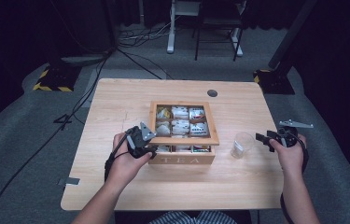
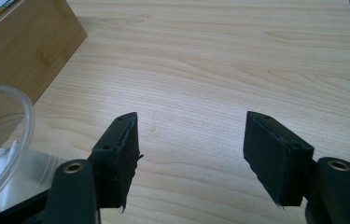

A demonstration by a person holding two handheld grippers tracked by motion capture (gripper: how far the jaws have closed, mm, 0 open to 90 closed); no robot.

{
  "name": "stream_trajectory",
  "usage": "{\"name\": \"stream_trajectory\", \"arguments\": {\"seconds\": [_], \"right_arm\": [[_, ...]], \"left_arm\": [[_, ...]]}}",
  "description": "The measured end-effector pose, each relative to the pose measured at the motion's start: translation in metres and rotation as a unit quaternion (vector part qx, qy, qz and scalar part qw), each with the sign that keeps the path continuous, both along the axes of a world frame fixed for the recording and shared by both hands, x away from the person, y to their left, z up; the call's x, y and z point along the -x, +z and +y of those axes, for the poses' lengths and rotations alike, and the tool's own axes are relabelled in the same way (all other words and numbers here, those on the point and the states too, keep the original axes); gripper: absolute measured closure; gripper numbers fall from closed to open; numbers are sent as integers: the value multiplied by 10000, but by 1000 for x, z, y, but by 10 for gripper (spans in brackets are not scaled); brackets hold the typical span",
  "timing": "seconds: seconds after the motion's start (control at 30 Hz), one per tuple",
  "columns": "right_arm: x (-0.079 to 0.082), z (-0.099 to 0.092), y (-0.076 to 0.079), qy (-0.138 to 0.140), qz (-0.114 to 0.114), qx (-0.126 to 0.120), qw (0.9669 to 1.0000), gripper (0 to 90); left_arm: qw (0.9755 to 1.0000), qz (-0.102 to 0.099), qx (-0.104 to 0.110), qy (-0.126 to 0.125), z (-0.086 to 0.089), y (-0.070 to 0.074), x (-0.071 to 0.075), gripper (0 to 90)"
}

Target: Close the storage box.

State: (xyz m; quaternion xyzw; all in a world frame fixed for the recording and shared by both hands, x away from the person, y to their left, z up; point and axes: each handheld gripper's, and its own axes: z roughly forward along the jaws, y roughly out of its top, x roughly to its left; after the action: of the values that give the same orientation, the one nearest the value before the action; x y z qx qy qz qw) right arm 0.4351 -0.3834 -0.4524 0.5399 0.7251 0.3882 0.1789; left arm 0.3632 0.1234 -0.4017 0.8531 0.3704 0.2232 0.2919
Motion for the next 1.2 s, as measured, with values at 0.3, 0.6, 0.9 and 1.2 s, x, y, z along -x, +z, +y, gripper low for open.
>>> {"name": "stream_trajectory", "arguments": {"seconds": [0.3,0.6,0.9,1.2], "right_arm": [[-1,-1,-2,-2,21,-12,10000,366],[-1,0,-3,-14,53,-11,10000,366],[-1,0,-4,-9,51,-7,10000,364],[-2,1,-4,5,57,-7,10000,364]], "left_arm": [[9995,304,31,-66,1,-3,-1,412],[9985,541,-43,-120,0,-5,-1,414],[9977,646,-118,-148,-1,-7,-1,414],[9969,739,-177,-184,-1,-9,0,412]]}}
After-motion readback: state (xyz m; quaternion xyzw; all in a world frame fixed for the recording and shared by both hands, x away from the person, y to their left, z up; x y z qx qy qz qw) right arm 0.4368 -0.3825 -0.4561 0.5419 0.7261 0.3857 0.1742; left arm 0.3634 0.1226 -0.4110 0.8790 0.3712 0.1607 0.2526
